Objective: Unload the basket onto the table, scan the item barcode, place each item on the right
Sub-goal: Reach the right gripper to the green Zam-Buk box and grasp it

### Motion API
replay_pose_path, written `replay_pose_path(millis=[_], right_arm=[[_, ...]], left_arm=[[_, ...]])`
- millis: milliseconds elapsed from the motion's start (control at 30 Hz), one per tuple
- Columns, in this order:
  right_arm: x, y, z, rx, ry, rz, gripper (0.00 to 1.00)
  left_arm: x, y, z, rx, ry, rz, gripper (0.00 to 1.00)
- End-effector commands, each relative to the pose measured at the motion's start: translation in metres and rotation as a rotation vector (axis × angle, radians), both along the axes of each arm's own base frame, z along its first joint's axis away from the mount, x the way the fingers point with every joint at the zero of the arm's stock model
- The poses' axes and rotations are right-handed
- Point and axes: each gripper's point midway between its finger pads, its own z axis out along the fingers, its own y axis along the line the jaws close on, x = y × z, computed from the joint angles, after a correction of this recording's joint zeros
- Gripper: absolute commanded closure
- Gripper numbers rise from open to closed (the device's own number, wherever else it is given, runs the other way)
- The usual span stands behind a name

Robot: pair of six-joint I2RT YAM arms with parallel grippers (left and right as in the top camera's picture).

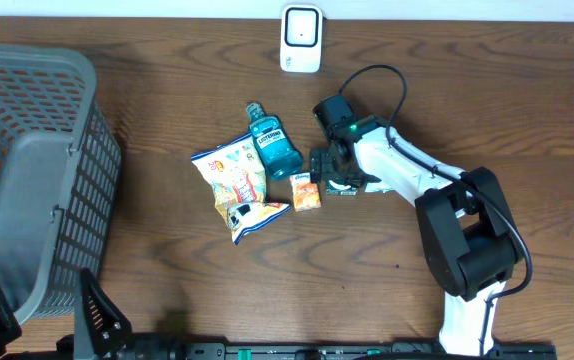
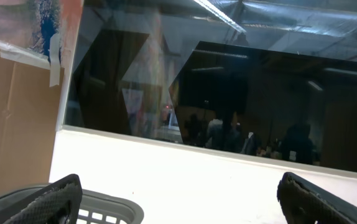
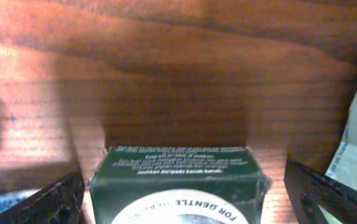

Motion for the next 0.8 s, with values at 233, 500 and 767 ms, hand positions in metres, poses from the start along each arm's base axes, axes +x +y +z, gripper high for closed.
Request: replay_pose_path(millis=[233, 500, 767], right_arm=[[-0.022, -0.005, -0.028, -0.01, 0.129, 0.035, 0.45], [-0.019, -0.004, -0.003, 0.018, 0.18, -0.025, 0.54], [-0.041, 0.006, 0.044, 0.095, 0.353, -0.04, 0.59]], left_arm=[[-0.002, 0.0, -0.001, -0.011, -0.008, -0.006, 0.02], [0.0, -0.002, -0.004, -0.013, 0.002, -0.028, 0.02], [0.001, -0.004, -0.005, -0.022, 0.006, -0.054, 0.02]])
